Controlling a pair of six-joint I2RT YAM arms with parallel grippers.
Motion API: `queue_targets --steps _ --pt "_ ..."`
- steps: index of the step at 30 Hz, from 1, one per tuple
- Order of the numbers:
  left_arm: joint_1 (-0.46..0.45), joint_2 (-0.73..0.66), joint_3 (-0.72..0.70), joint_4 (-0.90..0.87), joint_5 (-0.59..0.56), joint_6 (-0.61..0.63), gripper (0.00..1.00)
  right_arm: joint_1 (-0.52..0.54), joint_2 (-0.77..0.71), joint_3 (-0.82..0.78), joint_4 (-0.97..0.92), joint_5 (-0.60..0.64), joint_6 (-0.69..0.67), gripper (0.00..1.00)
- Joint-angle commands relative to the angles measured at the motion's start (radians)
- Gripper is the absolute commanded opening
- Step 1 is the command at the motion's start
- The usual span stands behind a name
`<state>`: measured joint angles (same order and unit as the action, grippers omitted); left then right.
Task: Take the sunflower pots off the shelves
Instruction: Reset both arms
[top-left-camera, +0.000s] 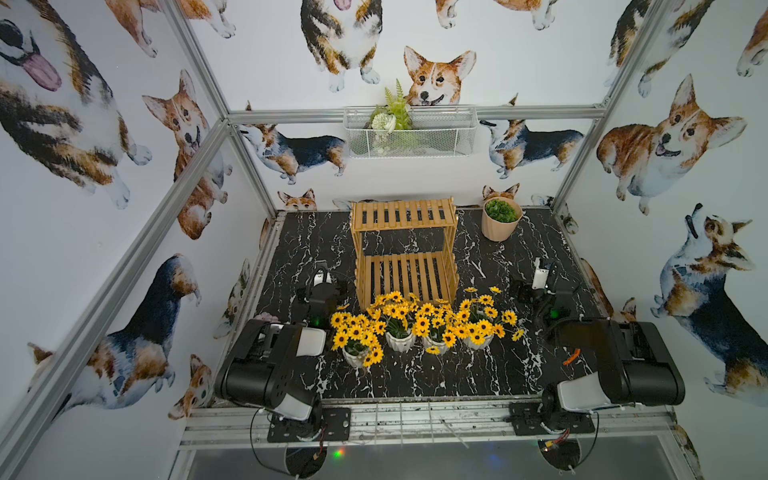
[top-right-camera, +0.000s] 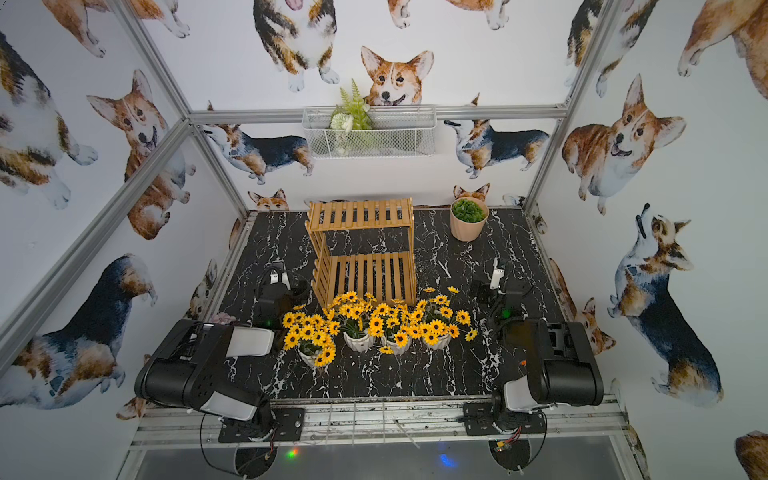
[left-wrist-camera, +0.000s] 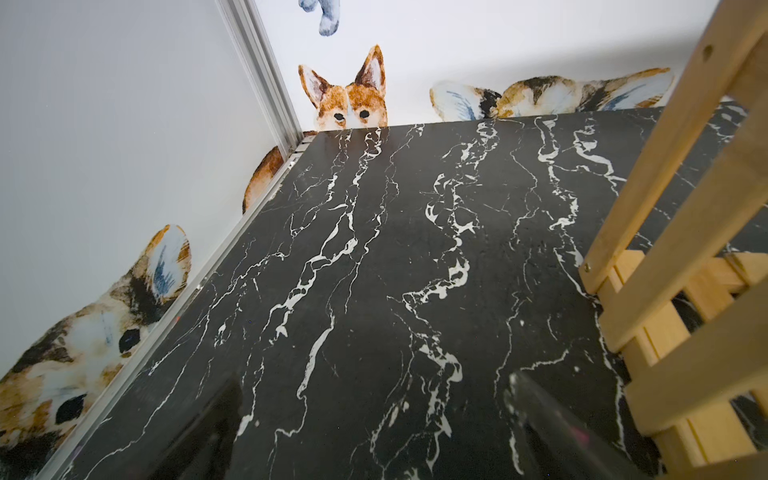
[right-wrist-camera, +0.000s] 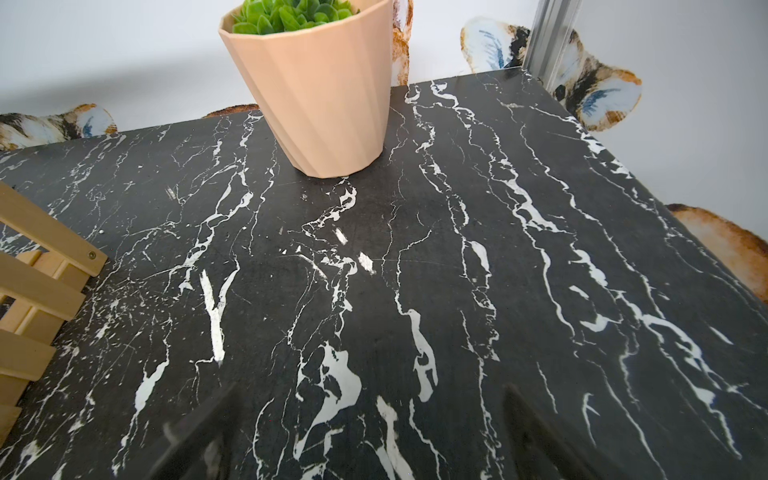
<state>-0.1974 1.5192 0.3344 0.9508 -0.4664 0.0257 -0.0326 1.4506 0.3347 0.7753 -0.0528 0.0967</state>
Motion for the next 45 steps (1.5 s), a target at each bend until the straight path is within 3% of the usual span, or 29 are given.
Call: queue_targets --steps 1,12,16,19,22,25,27,30,32,34,37,40,42,45 --pt "0.013 0.007 0.006 0.039 0.022 0.005 1.00 0.001 0.004 0.006 0.030 -0.007 -0.016 1.00" --pt "0.028 0.067 0.010 0.083 0.042 0.015 1.00 0.001 -0.001 -0.001 0.041 0.001 -0.015 1.00" --pt "0.027 0.059 0.000 0.093 0.049 0.007 1.00 0.002 -0.012 -0.058 0.133 0.106 0.021 1.00" --pt "0.028 0.062 0.012 0.072 0.048 0.004 1.00 0.002 -0.010 -0.050 0.122 -0.034 -0.034 1.00" --pt "0.028 0.061 0.012 0.072 0.049 0.004 1.00 0.002 -0.010 -0.053 0.126 0.137 0.040 1.00" --pt "0.028 0.061 0.012 0.070 0.048 0.003 1.00 0.002 -0.009 -0.041 0.108 -0.022 -0.033 1.00" --pt "0.027 0.061 0.012 0.069 0.049 0.003 1.00 0.002 -0.009 -0.041 0.107 0.068 0.008 1.00" --pt "0.028 0.061 0.012 0.069 0.049 0.002 1.00 0.002 -0.007 -0.035 0.097 -0.011 -0.028 1.00" --pt "0.027 0.061 0.012 0.070 0.049 0.002 1.00 0.001 -0.007 -0.038 0.104 0.046 0.000 1.00" --pt "0.027 0.061 0.012 0.070 0.048 0.002 1.00 0.002 -0.007 -0.030 0.088 -0.051 -0.037 1.00" --pt "0.029 0.060 0.012 0.071 0.048 0.002 1.00 0.001 -0.010 -0.044 0.110 0.036 0.002 1.00" --pt "0.028 0.060 0.012 0.068 0.048 0.001 1.00 0.001 -0.011 -0.049 0.118 -0.074 -0.046 1.00" --pt "0.029 0.060 0.012 0.068 0.049 0.001 1.00 0.001 -0.015 -0.059 0.130 0.017 -0.004 1.00" --pt "0.029 0.061 0.012 0.068 0.049 0.002 1.00 0.002 -0.011 -0.045 0.113 -0.064 -0.039 1.00"
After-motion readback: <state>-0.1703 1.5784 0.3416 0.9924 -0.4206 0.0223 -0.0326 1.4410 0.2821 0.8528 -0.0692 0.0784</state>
